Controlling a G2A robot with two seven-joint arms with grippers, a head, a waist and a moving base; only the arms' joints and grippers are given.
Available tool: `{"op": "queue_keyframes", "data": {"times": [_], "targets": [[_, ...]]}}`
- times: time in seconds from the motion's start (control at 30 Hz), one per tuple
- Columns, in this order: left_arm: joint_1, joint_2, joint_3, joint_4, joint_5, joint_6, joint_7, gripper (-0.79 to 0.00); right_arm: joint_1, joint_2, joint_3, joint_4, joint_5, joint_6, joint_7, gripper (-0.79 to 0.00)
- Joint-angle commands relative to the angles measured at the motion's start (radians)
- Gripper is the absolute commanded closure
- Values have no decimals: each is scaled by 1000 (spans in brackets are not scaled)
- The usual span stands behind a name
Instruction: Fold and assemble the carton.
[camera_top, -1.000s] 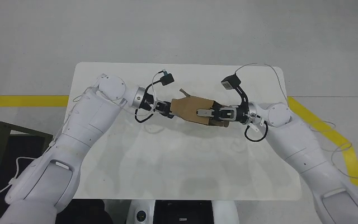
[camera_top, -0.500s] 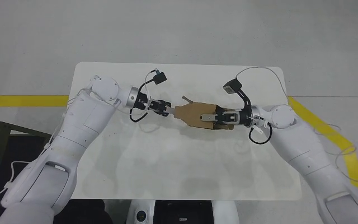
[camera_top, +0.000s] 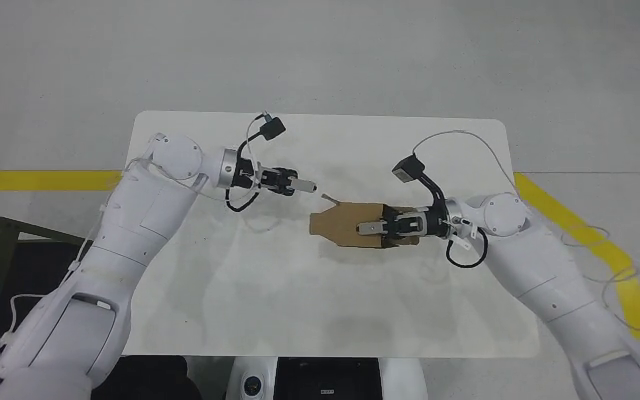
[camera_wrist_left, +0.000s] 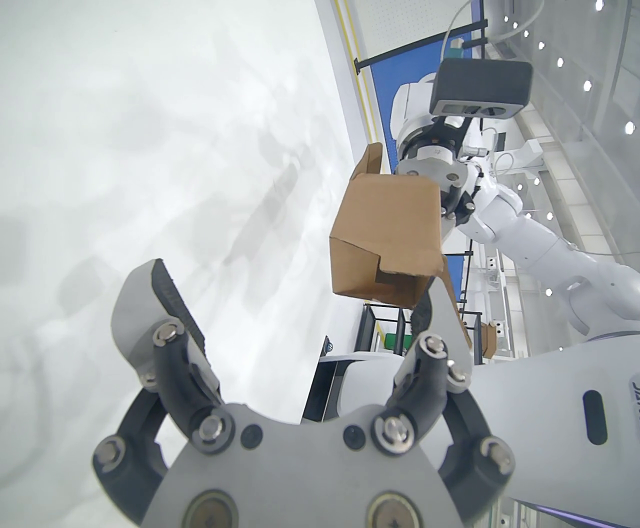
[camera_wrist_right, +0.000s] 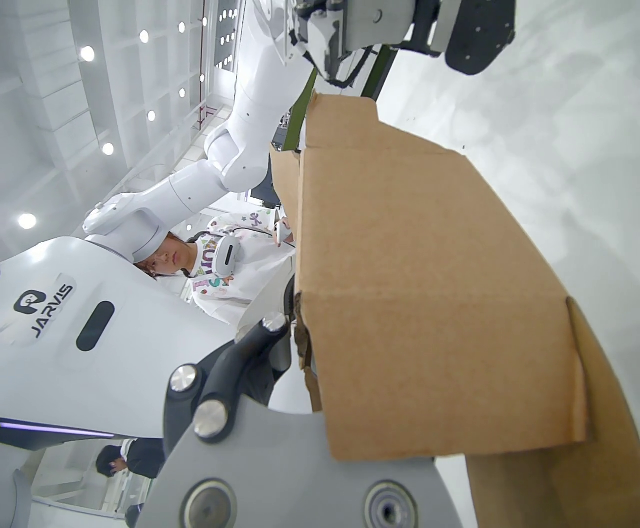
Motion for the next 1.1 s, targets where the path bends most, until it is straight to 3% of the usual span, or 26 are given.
{"op": "queue_keyframes", "data": {"times": [0.0, 1.07], "targets": [[0, -2, 8, -4, 7, 5, 4, -785, 1, -2, -9, -5, 0, -1, -1, 0], [-3, -23, 51, -30, -28, -7, -54, -785, 57, -28, -73, 22, 19, -53, -53, 0]]}}
